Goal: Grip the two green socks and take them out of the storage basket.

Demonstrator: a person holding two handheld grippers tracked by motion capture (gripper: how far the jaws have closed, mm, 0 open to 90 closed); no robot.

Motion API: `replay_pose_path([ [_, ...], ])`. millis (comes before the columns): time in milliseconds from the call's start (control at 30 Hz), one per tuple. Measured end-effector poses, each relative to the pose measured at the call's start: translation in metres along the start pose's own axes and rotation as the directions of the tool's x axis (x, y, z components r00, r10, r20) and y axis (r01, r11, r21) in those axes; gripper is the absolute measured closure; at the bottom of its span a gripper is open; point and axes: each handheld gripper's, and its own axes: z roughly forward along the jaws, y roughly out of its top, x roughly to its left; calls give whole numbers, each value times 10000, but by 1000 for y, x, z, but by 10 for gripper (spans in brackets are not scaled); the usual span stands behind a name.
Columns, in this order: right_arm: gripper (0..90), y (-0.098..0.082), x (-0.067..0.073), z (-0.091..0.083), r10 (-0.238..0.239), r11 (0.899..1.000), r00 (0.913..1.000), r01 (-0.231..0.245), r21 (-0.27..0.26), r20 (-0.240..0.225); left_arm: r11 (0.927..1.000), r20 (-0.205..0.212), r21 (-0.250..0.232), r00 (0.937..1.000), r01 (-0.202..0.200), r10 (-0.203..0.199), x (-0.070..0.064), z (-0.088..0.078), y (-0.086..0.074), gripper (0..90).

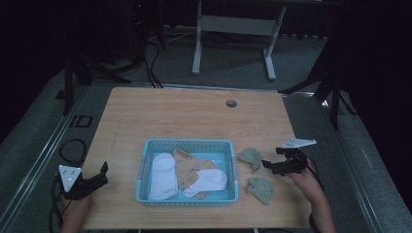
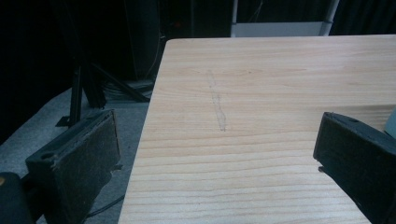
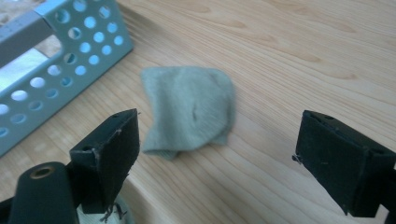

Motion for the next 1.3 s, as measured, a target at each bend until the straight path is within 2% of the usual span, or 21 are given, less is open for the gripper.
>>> replay_pose_path([
  [100, 134, -6, -5, -4, 277, 9991, 9995, -274, -320, 114, 10000, 1, -1, 10000, -2, 2, 0, 0, 0, 7],
  [233, 134, -15, -13, -7, 721, 9966, 9966, -703, -429, 399, 10000, -1, -9, 10000, -2, 2, 0, 0, 0, 7],
  [300, 134, -19, -15, -8, 850, 9956, 9932, -816, -458, 795, 10000, -1, 1, 10000, -14, 14, 0, 0, 0, 7],
  [333, 133, -22, -17, -8, 978, 9941, 9918, -935, -547, 821, 10000, 0, -4, 10000, -15, 15, 0, 0, 0, 7],
  [500, 125, -35, -23, -9, 1386, 9855, 9800, -1224, -1173, 1425, 10000, -4, 5, 10000, -22, 22, 0, 0, 0, 7],
  [567, 125, -41, -25, -8, 1581, 9829, 9753, -1406, -1189, 1540, 10000, 1, 4, 10000, -24, 24, 0, 0, 0, 7],
  [700, 124, -53, -28, -6, 1690, 9813, 9683, -1478, -1234, 1840, 10000, 10, -9, 10000, -35, 35, 0, 0, 0, 7],
  [767, 125, -59, -29, -6, 1884, 9773, 9650, -1659, -1314, 1827, 10000, 23, -13, 10000, -43, 43, 0, 0, 0, 7],
  [833, 125, -64, -30, -7, 2092, 9733, 9581, -1847, -1363, 1956, 10000, 43, -20, 10000, -55, 55, -1, 0, 0, 7],
  [933, 125, -67, -32, -9, 2424, 9662, 9408, -2120, -1466, 2367, 10000, 71, -36, 10000, -65, 65, -1, 0, 0, 7],
  [1000, 126, -68, -32, -9, 2545, 9623, 9312, -2169, -1644, 2608, 10000, 79, -40, 10000, -60, 60, 0, 0, 0, 7],
  [1100, 125, -69, -33, -10, 2546, 9617, 9185, -2078, -1785, 3025, 10000, 95, -48, 9999, -53, 54, 0, 0, 0, 7],
  [1233, 126, -70, -36, -14, 2936, 9474, 9121, -2379, -2139, 2861, 10000, 111, -61, 9999, -52, 52, 0, 0, 0, 7],
  [1300, 126, -71, -38, -14, 3048, 9435, 9113, -2492, -2186, 2767, 10000, 113, -68, 9999, -54, 55, 0, 0, 0, 7],
])
